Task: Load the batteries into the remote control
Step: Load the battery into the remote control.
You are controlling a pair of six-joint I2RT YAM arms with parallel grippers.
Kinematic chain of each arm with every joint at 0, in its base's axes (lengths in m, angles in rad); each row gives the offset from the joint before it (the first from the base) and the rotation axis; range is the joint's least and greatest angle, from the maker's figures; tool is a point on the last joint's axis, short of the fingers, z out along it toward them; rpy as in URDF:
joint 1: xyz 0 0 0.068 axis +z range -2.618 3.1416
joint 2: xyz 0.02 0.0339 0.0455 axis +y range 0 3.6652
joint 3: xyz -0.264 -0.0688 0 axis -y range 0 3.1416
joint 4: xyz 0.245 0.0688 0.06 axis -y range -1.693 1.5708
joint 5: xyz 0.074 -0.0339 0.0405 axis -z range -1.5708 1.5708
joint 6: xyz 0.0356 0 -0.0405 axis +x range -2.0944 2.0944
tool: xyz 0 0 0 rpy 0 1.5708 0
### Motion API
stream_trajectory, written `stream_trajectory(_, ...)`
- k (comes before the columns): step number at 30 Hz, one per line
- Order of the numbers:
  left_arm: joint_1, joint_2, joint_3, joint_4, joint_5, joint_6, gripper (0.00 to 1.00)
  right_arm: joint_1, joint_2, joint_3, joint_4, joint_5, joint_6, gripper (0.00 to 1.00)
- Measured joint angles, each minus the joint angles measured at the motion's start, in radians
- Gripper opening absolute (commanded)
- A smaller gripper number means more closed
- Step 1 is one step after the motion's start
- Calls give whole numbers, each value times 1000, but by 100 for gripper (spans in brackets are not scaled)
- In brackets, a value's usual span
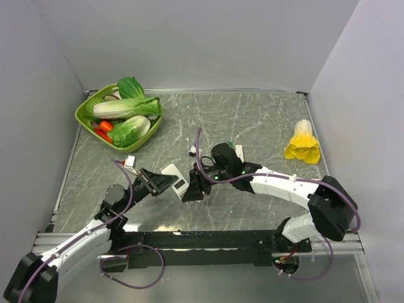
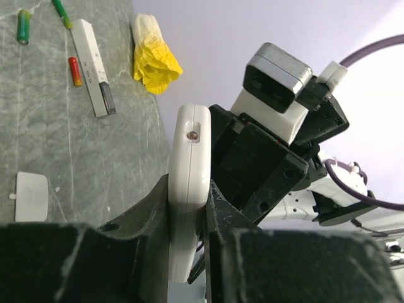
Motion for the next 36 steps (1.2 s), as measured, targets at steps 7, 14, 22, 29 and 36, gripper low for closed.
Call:
stream_trajectory(7,-3,-84,57,-123,3,87,1,2,-50,-8,12,9,0,65)
stream_trajectory(14,-3,-108,80,-132,-21,90,1,1,-131,-23,-51,100,-19,92)
stream_trajectory(22,-3,-85,79,-85,-46,87,1,0,-243,-40,-72,215,18,94)
stream_trajectory(29,-3,-53,70,-45,-60,83,1,-1,-319,-155,53,273,168,90)
stream_trajectory(36,-4,-39,68,-18,-72,73,1,-1,-319,-214,171,300,300,78)
